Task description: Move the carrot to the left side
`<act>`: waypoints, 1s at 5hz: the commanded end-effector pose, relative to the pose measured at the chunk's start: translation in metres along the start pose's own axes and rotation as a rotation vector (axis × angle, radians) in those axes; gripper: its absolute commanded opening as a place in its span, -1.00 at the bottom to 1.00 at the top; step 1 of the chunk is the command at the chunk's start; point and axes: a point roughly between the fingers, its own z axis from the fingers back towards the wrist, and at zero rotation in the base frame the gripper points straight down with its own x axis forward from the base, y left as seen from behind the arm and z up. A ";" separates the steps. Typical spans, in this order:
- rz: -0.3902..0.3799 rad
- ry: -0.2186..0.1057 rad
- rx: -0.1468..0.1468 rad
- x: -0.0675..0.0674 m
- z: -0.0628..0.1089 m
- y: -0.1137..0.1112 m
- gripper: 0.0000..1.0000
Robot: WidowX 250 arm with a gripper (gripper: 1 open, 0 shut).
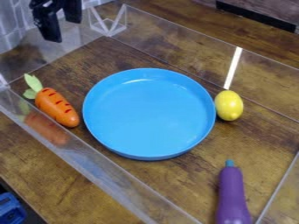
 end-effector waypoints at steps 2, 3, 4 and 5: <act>0.034 -0.031 -0.070 -0.003 0.013 0.004 1.00; 0.061 -0.037 -0.066 0.002 0.007 0.010 1.00; 0.116 -0.051 -0.065 0.007 0.006 0.009 1.00; 0.157 -0.064 -0.064 0.008 0.005 0.009 1.00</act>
